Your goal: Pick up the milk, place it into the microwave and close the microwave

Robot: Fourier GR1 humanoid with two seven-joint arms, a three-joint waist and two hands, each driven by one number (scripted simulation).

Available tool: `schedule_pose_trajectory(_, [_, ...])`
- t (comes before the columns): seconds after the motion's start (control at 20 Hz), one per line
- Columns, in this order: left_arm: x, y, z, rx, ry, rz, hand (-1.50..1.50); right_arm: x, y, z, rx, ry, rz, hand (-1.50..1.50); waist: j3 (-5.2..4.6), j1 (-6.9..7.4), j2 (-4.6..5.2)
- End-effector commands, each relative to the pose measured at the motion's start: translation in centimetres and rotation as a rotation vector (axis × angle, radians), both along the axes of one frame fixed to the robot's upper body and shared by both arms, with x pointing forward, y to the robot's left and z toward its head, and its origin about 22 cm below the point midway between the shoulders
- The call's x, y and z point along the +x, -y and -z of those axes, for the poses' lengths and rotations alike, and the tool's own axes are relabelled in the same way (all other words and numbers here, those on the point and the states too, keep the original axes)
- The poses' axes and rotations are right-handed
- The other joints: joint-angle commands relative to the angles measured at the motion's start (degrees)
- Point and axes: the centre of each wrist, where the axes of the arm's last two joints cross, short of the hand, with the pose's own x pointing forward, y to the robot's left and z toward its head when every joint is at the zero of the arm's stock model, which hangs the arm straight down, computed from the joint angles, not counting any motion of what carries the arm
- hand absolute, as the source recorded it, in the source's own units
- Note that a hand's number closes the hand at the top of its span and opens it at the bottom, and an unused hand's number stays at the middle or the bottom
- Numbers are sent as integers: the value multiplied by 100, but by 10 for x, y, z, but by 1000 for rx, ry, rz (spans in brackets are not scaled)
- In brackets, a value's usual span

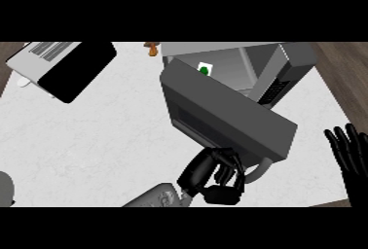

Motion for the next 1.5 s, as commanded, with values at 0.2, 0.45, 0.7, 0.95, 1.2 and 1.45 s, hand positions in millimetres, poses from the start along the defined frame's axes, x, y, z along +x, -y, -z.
schedule_pose_trajectory(0.2, [32,17,-33,-69,8,-83,150,5,-6,-28,-6,34,-140,-150,-1,-335,72])
schedule_pose_trajectory(0.45, [56,16,-44,-75,-7,-185,150,5,-7,-34,28,47,-156,-150,8,-592,153])
schedule_pose_trajectory(0.7, [75,11,-61,-217,-45,-271,150,6,-7,-42,41,50,-187,-150,-22,-721,267])
schedule_pose_trajectory(0.95, [90,10,-71,-264,-29,-315,150,6,-9,-51,43,55,-223,-150,-11,-912,302])
schedule_pose_trajectory(1.2, [103,7,-74,-286,-27,-341,150,7,-7,-61,40,64,-238,-150,-8,-1001,341])
schedule_pose_trajectory(1.45, [114,4,-76,-304,-24,-363,150,9,-6,-72,22,86,-266,-150,-3,-1122,395])
